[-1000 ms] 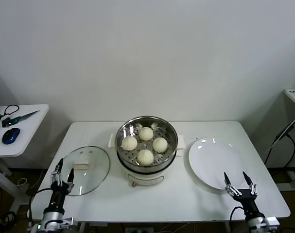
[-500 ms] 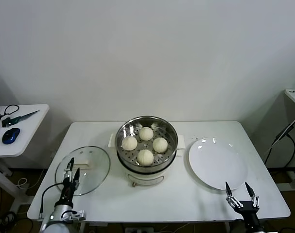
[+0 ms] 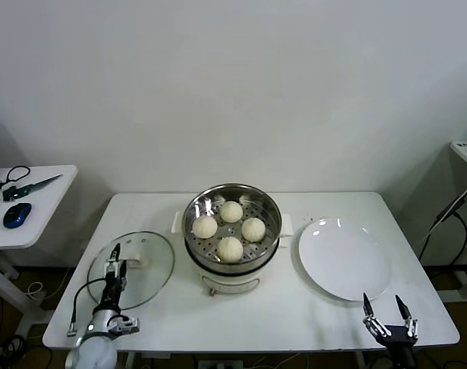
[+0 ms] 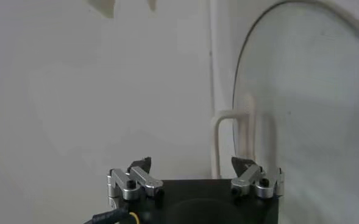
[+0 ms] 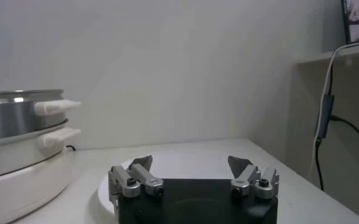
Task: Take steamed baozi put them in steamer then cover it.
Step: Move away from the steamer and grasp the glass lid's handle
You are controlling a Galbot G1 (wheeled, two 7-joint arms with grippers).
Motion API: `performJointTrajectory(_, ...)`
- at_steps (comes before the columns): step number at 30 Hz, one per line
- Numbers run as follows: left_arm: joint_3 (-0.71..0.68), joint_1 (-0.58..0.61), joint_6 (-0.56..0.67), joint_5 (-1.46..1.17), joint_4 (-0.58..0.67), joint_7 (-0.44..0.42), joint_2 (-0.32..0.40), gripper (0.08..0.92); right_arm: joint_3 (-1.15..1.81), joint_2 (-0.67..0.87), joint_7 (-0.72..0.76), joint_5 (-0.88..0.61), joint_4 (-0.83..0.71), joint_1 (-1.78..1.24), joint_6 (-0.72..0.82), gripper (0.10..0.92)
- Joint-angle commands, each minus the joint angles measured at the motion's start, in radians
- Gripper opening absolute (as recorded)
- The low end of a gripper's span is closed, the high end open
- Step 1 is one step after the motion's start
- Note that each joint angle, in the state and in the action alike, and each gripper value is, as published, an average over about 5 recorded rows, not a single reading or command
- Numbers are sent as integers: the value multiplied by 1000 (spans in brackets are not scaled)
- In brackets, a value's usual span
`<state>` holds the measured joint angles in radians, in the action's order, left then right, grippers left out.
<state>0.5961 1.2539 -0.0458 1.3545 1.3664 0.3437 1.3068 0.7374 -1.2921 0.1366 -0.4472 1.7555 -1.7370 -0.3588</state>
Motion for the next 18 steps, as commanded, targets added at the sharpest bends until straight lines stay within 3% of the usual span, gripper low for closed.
performJointTrajectory(1,-6,-47,-7,19,-64,-1,1,807,1,-18,-1,7,16,-19,-6,823)
performJointTrajectory(18,0,-48,-4,14,-73,3,6,348,-9,-27,-1,21,18,-10,-6,823)
